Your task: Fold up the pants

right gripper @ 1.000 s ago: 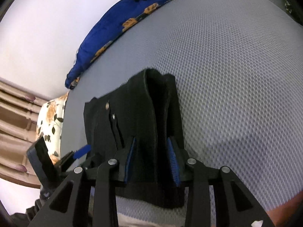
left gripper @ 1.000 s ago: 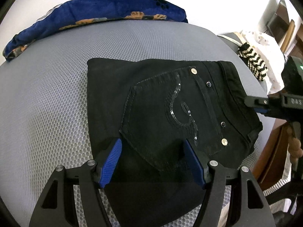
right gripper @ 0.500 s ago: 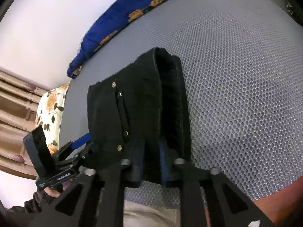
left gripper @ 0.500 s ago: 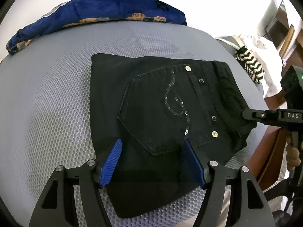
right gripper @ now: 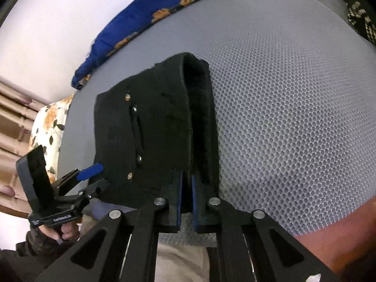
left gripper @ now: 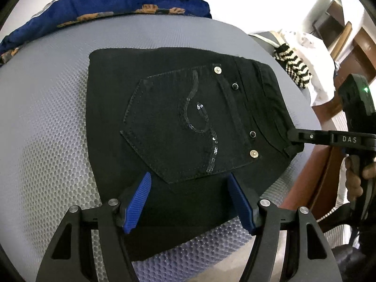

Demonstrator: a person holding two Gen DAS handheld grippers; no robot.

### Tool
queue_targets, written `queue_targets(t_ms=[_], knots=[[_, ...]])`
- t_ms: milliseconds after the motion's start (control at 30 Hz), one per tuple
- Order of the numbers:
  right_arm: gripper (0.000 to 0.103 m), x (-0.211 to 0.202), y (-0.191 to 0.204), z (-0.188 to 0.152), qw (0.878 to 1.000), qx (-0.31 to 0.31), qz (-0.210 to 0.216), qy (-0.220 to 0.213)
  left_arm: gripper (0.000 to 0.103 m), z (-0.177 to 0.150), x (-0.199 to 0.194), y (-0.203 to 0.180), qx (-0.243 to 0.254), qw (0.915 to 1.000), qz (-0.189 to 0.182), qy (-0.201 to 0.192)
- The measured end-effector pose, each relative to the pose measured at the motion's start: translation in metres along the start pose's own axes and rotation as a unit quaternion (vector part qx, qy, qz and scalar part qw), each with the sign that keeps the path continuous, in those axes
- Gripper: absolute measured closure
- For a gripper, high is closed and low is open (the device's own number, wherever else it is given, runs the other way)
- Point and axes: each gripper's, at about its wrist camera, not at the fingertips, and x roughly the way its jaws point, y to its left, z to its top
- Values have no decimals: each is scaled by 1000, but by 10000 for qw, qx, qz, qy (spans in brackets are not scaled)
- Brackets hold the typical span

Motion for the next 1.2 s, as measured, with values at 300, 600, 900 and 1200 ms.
queue_targets(t_ms=[300, 600, 900, 1200], knots=[[89, -2, -8, 4, 9997, 157, 206, 1, 35, 3, 3, -11, 155, 9995, 274, -33], [72, -8, -11, 9, 9998, -58, -191, -5, 35, 7, -11, -9, 187, 9950, 921, -334], [50, -3, -1, 29, 9993, -318, -177, -4, 35, 13, -18, 14, 15, 9931, 1116, -364], [49, 14, -9, 46, 9994, -321, 10, 113, 35, 21, -20, 65, -933, 9946, 341, -306]])
